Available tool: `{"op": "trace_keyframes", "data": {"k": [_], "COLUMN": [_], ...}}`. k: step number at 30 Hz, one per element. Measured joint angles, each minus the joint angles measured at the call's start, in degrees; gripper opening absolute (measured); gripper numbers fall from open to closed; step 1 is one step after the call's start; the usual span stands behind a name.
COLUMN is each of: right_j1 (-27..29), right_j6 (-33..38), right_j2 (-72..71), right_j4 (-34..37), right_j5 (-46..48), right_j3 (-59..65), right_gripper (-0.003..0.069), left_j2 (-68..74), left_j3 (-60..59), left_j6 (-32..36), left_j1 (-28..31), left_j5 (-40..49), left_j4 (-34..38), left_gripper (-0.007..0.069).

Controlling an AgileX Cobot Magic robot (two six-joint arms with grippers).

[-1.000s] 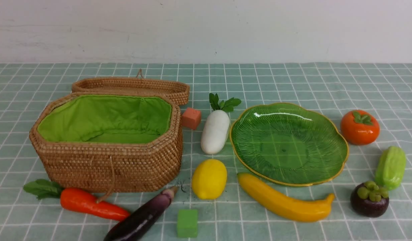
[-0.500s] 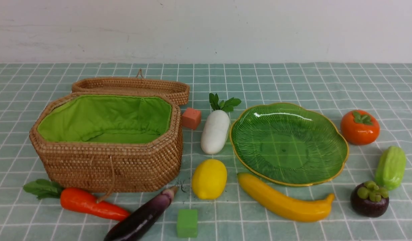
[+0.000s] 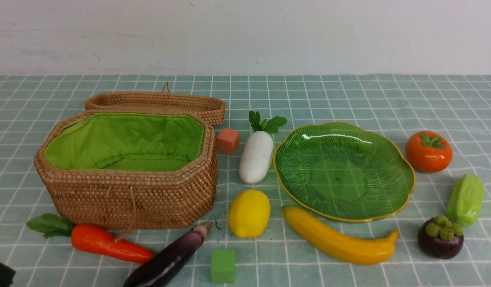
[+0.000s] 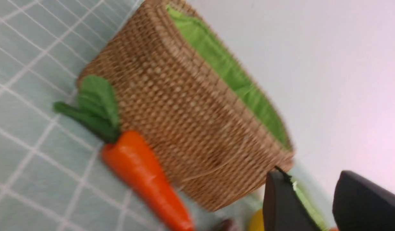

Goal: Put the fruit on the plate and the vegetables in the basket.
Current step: Use the left arm to grab an eggplant and put it into the left basket

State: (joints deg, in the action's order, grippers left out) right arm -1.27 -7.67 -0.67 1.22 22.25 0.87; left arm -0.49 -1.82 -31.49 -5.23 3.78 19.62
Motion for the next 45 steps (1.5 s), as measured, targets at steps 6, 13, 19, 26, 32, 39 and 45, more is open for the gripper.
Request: {"op": "trace_keyframes", "data": {"k": [6, 13, 19, 26, 32, 39, 45], "right_j1": [0.0, 0.0, 0.0, -1.32, -7.02, -10.06, -12.72], "right_j6": [0.0, -1.95, -11.38, -10.19, 7.67, 20.23, 24.93], "right_j2": [0.0, 0.0, 0.0, 0.26, 10.25, 20.4, 20.67], "right_j4": [-0.47, 1.31, 16.48, 22.59, 22.59, 23.43, 26.48], "right_j5": [-0.18, -4.28, -11.0, -0.59, 26.26, 47.54, 49.7], "right_j3": [0.01, 0.62, 0.62, -7.4, -33.85, -57.22, -61.66], "right_gripper": [0.0241, 0.0241, 0.0241, 0.013, 0.0005, -0.0001, 0.0], "left_j2": [0.0, 9.93, 22.12, 35.13, 43.96, 57.9, 70.25], "left_j3": [2.68, 15.05, 26.44, 33.6, 37.59, 42.55, 44.61], "left_j6": [-0.15, 4.51, 17.55, 28.44, 29.85, 25.58, 24.27], "left_j1": [0.0, 0.0, 0.0, 0.0, -6.58, -22.18, -23.59], "left_j5": [0.91, 17.59, 37.34, 48.42, 50.27, 47.78, 38.42], "left_j4": [1.68, -0.54, -0.9, -2.21, -3.86, -15.44, -18.1], "left_gripper": [0.0109, -0.0013, -0.0013, -0.0013, -0.0013, -0.0013, 0.007]}}
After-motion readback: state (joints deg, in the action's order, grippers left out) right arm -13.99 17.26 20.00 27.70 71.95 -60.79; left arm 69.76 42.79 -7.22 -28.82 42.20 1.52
